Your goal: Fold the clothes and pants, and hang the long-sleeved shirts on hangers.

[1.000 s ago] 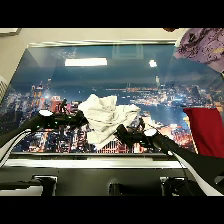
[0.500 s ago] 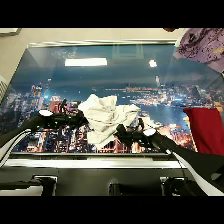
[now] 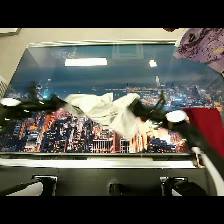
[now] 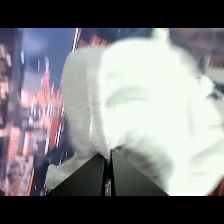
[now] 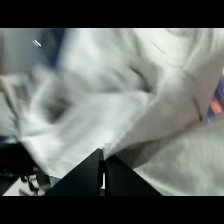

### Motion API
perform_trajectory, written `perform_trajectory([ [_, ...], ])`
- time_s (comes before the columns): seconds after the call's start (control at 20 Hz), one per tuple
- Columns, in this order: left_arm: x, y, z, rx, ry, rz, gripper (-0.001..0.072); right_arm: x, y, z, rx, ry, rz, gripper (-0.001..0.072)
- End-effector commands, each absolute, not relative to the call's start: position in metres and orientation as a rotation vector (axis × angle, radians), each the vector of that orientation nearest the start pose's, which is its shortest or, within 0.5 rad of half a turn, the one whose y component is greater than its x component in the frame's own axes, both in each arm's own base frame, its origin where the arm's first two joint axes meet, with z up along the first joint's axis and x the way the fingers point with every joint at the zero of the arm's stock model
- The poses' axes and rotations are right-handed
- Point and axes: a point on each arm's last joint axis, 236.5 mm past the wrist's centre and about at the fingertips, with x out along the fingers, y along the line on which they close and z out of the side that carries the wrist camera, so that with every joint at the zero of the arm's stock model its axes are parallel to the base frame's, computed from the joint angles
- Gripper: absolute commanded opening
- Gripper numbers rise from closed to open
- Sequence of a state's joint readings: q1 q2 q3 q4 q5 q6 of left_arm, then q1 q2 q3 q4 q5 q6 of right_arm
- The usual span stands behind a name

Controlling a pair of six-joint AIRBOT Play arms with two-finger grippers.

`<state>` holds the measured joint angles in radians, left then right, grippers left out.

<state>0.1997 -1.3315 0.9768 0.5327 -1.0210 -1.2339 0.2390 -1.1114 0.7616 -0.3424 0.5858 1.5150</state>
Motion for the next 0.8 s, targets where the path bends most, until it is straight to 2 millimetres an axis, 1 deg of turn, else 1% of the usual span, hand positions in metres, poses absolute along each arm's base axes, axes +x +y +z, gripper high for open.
perform_trajectory([
  [0.0,0.432,-0.025,0.136,-0.758,0.806,-0.358,0.0015,0.402,0.148,0.207,0.943,0.609,0.436,0.0023],
  [0.05,0.433,-0.013,0.172,-0.716,0.722,-0.352,0.0014,0.401,0.133,0.247,0.889,0.519,0.442,0.0023],
  [0.1,0.431,-0.003,0.211,-0.668,0.633,-0.344,0.0014,0.395,0.122,0.286,0.841,0.438,0.451,0.0023],
  [0.15,0.425,0.003,0.247,-0.622,0.552,-0.337,0.0015,0.387,0.114,0.321,0.800,0.370,0.461,0.0023],
  [0.25,0.407,0.010,0.317,-0.525,0.394,-0.321,0.0015,0.364,0.107,0.388,0.702,0.231,0.485,0.0024],
  [0.35,0.381,0.016,0.383,-0.441,0.221,-0.276,0.0015,0.335,0.101,0.451,0.601,0.080,0.493,0.0024],
  [0.4,0.365,0.021,0.414,-0.405,0.128,-0.241,0.0015,0.319,0.096,0.482,0.563,-0.003,0.486,0.0024],
  [0.5,0.329,0.033,0.462,-0.401,-0.034,-0.144,0.0015,0.286,0.084,0.533,0.512,-0.148,0.453,0.0024],
  [0.6,0.293,0.047,0.493,-0.369,-0.155,-0.028,0.0015,0.251,0.073,0.574,0.467,-0.279,0.418,0.0024],
  [0.65,0.278,0.053,0.502,-0.337,-0.195,0.031,0.0015,0.233,0.069,0.593,0.437,-0.344,0.403,0.0024],
  [0.7,0.263,0.060,0.509,-0.310,-0.230,0.093,0.0015,0.218,0.065,0.608,0.420,-0.404,0.391,0.0024],
  [0.75,0.253,0.067,0.513,-0.299,-0.252,0.146,0.0015,0.206,0.060,0.620,0.405,-0.455,0.378,0.0024],
])
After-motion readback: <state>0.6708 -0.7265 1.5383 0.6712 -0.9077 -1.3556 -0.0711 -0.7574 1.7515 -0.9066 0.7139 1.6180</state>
